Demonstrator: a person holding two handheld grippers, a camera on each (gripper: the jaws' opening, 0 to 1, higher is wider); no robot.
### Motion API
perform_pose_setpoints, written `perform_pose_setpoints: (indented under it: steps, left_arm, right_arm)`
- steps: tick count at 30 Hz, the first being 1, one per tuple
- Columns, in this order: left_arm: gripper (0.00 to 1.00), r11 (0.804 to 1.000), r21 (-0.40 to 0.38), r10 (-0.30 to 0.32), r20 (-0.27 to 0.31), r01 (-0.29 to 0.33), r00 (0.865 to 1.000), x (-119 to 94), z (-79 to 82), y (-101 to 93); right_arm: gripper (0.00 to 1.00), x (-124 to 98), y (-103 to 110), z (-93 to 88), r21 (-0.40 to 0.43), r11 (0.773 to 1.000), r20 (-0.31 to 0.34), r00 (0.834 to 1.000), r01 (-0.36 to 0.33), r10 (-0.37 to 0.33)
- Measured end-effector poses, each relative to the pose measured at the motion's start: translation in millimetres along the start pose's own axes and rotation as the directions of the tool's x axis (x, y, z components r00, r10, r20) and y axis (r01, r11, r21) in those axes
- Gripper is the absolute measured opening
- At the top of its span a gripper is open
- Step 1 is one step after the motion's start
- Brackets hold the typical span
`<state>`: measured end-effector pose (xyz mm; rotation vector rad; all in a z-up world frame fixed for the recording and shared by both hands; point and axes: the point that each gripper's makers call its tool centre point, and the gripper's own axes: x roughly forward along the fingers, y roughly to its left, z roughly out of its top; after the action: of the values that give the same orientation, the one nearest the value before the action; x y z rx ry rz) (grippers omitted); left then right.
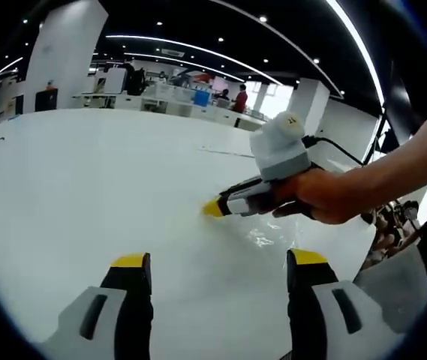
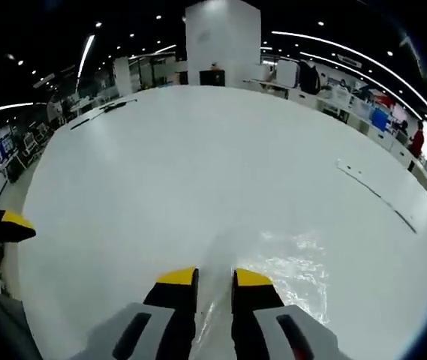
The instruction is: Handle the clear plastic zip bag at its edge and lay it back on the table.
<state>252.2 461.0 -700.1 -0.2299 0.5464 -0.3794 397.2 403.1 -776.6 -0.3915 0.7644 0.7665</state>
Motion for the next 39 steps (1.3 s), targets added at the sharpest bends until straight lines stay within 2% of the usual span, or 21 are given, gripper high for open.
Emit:
perform_pose_setpoints:
  steps: [3,7,10,13,16,20,22,23,26,28,31,35,37,39]
  left_arm:
    - [0.71,1.000,0.000,0.001,0.003,-0.001,1.000,0,0.8,0.1]
    - [0.70,1.000,-0.003,0.005,0.002,-0.005,1.000,0,0.5,1.2]
    - [0.69,1.000,-0.005,0.011,-0.002,-0.011,1.000,-2,0.1,1.9]
    - [0.68,1.000,-0.007,0.009,-0.006,-0.009,1.000,-1,-0.4,1.7]
    - [0.68,1.000,0.000,0.004,-0.005,-0.004,1.000,0,-0.2,-0.2]
    - [0.67,1.000,-0.001,-0.001,0.001,0.001,1.000,0,1.2,-1.0]
    - [0.67,1.000,-0.013,0.001,0.007,-0.001,1.000,0,2.0,-0.1]
    - [0.67,1.000,-0.018,0.001,0.007,-0.001,1.000,0,2.0,0.2]
    - [0.67,1.000,-0.025,-0.001,0.009,0.001,1.000,-1,3.1,0.2]
    - [0.66,0.999,-0.037,0.004,0.020,-0.004,1.000,-4,6.8,1.3]
    - [0.67,0.998,-0.054,0.016,0.038,-0.014,0.999,-5,12.7,7.2]
    - [0.66,0.998,-0.051,0.023,0.041,-0.021,0.999,-7,19.0,13.2]
    - [0.63,0.998,-0.063,0.026,0.046,-0.023,0.999,-5,24.3,21.7]
    - [0.58,0.996,-0.085,0.021,0.043,-0.017,0.999,-3,27.9,27.3]
  right_arm:
    - [0.00,-6,0,-1.1,-0.023,1.000,-0.006,1.000,-0.002,0.002]
    - [0.00,-11,-1,-2.2,-0.076,0.997,-0.004,1.000,-0.006,0.006]
    - [0.00,-25,5,-0.7,-0.124,0.992,0.007,1.000,-0.008,0.009]
    - [0.00,-26,5,0.6,-0.195,0.981,0.019,1.000,-0.017,0.021]
    - [0.00,-41,8,3.2,-0.267,0.963,0.027,0.999,-0.020,0.028]
    - [0.00,-53,16,0.2,-0.297,0.955,0.034,0.999,-0.028,0.040]
    - [0.00,-57,21,2.6,-0.349,0.937,0.040,0.998,-0.036,0.053]
    - [0.00,-62,24,3.3,-0.392,0.919,0.042,0.998,-0.035,0.056]
    - [0.00,-73,33,2.8,-0.410,0.911,0.050,0.997,-0.040,0.067]
    - [0.00,-79,40,2.6,-0.443,0.895,0.056,0.995,-0.048,0.081]
    - [0.00,-85,51,-0.2,-0.510,0.858,0.051,0.994,-0.061,0.101]
    - [0.00,-90,62,-3.2,-0.563,0.824,0.044,0.993,-0.067,0.111]
    - [0.00,-92,68,-4.0,-0.619,0.782,0.039,0.992,-0.069,0.118]
    - [0.00,-93,75,-5.6,-0.637,0.768,0.036,0.992,-0.072,0.123]
